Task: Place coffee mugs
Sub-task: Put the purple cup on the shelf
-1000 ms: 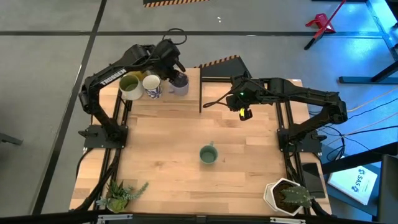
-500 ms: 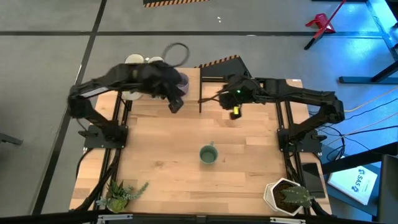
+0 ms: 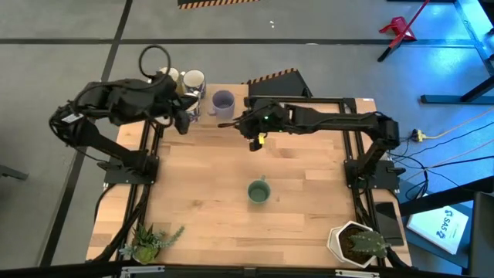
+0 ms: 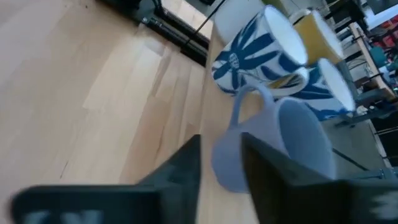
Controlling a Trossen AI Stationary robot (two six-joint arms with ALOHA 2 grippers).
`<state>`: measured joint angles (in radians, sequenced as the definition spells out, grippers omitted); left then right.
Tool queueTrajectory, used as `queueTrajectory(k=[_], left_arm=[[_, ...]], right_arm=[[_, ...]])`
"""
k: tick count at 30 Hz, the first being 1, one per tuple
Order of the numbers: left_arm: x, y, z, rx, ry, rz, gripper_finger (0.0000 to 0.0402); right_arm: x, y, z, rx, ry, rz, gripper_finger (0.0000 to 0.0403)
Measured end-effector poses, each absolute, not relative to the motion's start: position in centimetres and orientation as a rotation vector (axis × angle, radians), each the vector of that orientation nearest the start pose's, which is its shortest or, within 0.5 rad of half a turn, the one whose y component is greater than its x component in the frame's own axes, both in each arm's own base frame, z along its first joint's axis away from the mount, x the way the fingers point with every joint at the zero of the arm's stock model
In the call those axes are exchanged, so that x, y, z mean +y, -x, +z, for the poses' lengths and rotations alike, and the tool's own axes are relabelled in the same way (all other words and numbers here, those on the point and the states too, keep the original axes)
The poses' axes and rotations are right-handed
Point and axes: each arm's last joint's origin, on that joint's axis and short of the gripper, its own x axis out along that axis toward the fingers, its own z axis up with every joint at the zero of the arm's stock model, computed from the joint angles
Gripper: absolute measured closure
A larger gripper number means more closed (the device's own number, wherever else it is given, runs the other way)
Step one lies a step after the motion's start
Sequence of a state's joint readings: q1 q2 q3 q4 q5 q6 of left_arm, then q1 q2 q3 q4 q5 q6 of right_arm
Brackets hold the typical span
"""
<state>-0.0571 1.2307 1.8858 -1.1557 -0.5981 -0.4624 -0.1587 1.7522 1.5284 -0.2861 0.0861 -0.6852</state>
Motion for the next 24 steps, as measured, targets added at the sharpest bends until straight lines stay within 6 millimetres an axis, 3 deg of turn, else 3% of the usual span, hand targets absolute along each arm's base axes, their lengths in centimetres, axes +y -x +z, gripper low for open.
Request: queueTrajectory(k=[3, 5, 15, 24], left_arm=[[0.6, -16.6, 50.4, 0.365, 0.263, 0.645, 0.04], [0.6, -16.3, 50.1, 0.393, 0.251, 0.652, 0.04], [0.6, -15.9, 49.7, 0.448, 0.23, 0.664, 0.04], [0.7, -15.6, 49.4, 0.49, 0.212, 0.671, 0.04]], right_arm=[[-7.1, -40.8, 30.8, 0.577, 0.646, -0.061, 0.0374], [-7.7, -41.4, 29.7, 0.595, 0.641, -0.067, 0.0393], [-11.5, -44.2, 27.9, 0.616, 0.621, -0.137, 0.0401], [-14.2, -45.3, 28.4, 0.594, 0.612, -0.193, 0.0402]])
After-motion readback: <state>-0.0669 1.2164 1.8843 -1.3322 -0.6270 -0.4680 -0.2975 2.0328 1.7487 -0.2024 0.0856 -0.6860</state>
